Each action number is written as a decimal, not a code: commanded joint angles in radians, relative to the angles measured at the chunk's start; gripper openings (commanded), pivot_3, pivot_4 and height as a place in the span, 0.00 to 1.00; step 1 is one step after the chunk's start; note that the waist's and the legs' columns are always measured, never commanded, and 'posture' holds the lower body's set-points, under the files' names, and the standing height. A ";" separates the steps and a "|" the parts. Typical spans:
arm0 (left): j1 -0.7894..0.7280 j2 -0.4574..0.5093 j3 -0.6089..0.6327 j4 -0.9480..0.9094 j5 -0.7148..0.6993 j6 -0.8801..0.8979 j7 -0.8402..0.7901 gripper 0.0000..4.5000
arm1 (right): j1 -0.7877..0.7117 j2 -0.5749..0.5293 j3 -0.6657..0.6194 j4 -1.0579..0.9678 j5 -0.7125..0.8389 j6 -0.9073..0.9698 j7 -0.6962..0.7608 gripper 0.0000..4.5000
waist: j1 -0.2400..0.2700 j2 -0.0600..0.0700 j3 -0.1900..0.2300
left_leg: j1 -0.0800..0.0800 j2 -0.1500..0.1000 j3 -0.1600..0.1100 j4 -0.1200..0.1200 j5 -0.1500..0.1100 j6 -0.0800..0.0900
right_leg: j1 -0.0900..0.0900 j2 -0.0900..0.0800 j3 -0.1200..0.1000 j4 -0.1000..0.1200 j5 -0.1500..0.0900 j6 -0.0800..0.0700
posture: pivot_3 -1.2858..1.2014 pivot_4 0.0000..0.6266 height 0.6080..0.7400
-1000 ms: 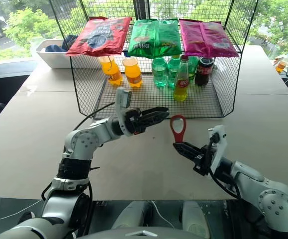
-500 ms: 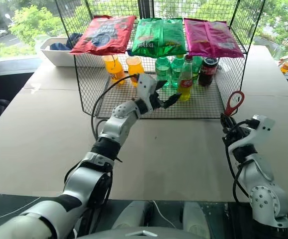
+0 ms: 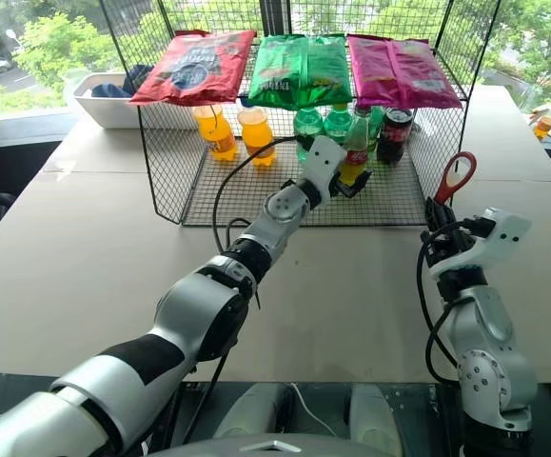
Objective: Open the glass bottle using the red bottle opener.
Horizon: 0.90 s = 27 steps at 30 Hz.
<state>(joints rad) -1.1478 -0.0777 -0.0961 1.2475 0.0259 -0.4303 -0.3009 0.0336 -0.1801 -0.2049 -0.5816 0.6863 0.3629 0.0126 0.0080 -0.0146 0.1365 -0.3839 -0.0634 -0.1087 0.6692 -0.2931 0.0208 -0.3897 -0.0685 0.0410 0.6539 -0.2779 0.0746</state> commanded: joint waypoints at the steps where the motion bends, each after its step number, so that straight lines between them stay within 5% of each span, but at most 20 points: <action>1: -0.015 -0.006 0.027 -0.012 0.000 -0.040 0.002 0.98 | 0.016 0.010 -0.003 -0.060 -0.020 -0.025 -0.004 0.00 | 0.000 0.000 0.000 | 0.000 0.000 0.000 0.000 0.000 0.000 | 0.000 0.000 0.000 0.000 0.000 0.000 | 0.52 0.24 1.00; 27: -0.164 -0.112 0.041 0.088 0.140 0.173 0.390 0.98 | 0.021 0.048 0.008 -0.102 -0.056 -0.013 -0.026 0.00 | -0.019 0.000 0.000 | 0.000 -0.002 0.003 0.001 0.000 0.000 | -0.003 -0.002 0.000 0.005 0.000 0.000 | 0.52 0.24 1.00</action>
<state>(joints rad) -1.2656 -0.1551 -0.0505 1.3465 0.1510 -0.2655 0.0630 0.0539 -0.1348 -0.1933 -0.6287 0.6343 0.3658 -0.0099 -0.0109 -0.0146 0.1365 -0.3841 -0.0651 -0.1057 0.6699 -0.2928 0.0211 -0.3931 -0.0702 0.0415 0.6593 -0.2780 0.0748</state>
